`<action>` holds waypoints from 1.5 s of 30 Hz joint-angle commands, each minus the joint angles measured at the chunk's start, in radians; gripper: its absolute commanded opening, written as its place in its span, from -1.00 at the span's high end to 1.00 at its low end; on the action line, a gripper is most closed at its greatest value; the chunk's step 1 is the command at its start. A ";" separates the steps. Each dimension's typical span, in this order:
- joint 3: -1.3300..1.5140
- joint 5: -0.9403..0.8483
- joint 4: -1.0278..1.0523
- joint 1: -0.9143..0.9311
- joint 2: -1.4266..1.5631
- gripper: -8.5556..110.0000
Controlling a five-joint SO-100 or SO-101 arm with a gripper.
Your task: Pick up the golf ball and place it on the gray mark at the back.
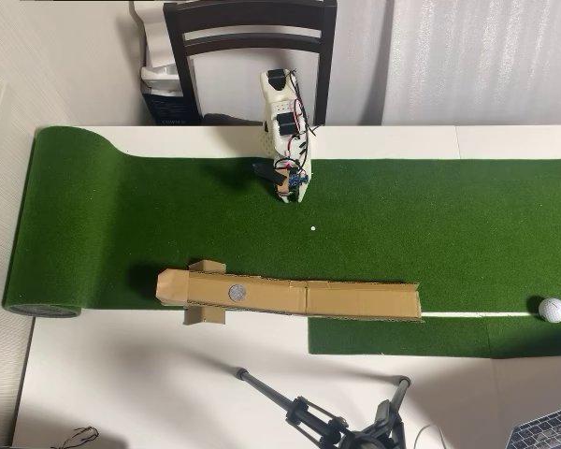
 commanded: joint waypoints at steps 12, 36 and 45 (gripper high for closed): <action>0.026 -0.006 -0.002 0.000 0.083 0.85; 0.086 -0.006 -0.011 0.109 0.081 0.85; 0.086 -0.006 -0.011 0.109 0.081 0.85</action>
